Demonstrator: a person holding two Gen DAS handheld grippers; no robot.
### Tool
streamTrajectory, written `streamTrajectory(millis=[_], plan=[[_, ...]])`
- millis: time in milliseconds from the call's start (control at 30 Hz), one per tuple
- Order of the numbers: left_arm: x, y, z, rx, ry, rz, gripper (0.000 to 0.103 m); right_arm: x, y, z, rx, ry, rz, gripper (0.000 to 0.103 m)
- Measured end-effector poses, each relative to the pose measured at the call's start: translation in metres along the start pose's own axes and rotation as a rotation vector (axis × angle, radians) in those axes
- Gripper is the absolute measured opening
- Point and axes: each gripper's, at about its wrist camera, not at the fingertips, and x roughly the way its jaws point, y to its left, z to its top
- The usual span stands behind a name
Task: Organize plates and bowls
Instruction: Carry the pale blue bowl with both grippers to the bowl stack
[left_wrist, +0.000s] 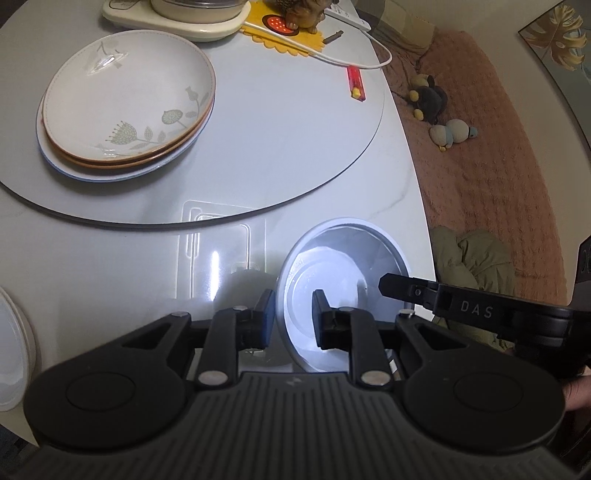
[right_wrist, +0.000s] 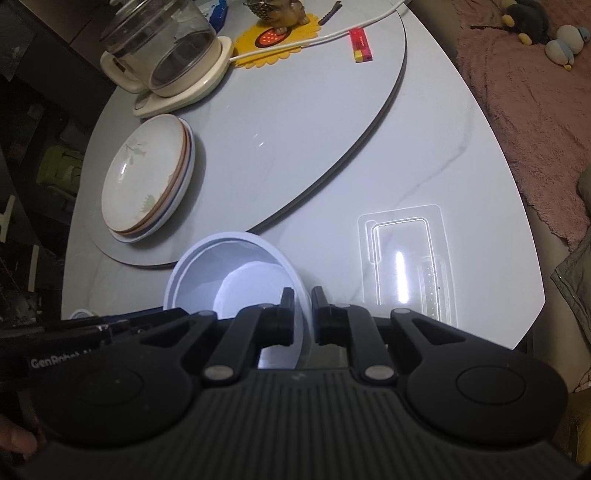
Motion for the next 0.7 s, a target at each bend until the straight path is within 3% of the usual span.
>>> streamTrajectory(millis=[133, 500, 700], plan=[[-0.021, 0.010, -0.003, -0.030, -0.023, -0.023, 0.024, -0.011, 0.014, -0.001, -0.012, -0.012, 0.017, 0.013], [-0.077, 0.042, 0.005, 0.043, -0.068, -0.056, 0.024, -0.033, 0.063, -0.016, 0.012, -0.072, 0.037, 0.013], [-0.103, 0.072, 0.004, 0.034, -0.106, -0.055, 0.024, -0.029, 0.096, -0.019, 0.005, -0.092, 0.051, 0.013]])
